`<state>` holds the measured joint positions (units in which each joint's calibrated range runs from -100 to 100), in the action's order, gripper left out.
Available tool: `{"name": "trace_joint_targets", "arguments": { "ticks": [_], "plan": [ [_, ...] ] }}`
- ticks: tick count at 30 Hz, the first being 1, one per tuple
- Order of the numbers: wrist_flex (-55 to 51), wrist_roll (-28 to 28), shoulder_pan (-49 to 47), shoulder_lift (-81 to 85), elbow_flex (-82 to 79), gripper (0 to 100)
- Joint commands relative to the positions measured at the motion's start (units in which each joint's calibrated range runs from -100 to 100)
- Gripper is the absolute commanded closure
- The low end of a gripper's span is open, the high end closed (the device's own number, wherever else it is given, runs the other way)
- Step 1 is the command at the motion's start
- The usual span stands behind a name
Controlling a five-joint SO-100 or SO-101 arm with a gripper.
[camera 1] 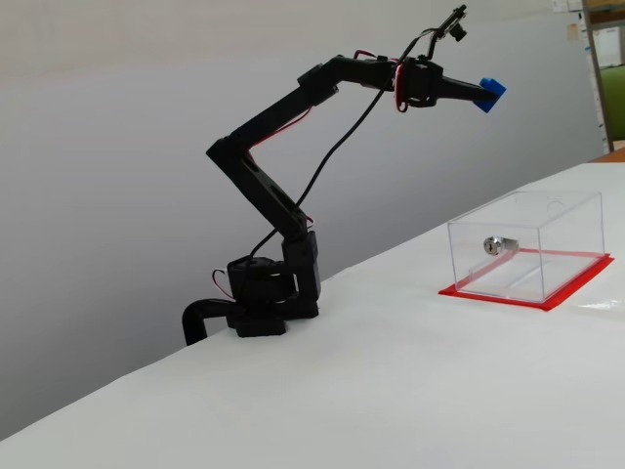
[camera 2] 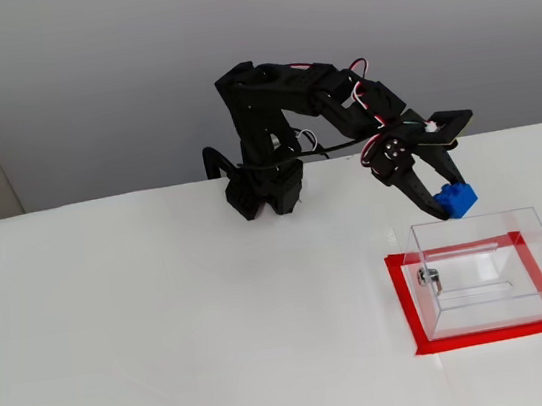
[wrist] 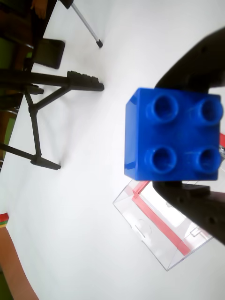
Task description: Pick the blue lego brick and place it into the transparent box
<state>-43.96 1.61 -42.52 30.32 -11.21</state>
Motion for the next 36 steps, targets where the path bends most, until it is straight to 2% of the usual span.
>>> {"name": "trace_joint_targets", "arguments": {
  "ticks": [1, 11, 25, 31, 36],
  "plan": [
    [1.2, 0.0, -3.1, -3.6, 5.6, 87],
    [1.2, 0.0, -8.2, -11.9, 8.1, 87],
    [0.9, 0.0, -8.3, -11.9, 7.5, 86],
    [0.9, 0.0, -8.3, -11.7, 7.4, 65],
    [0.9, 0.0, -8.3, -11.6, 7.3, 65]
  ]
}}
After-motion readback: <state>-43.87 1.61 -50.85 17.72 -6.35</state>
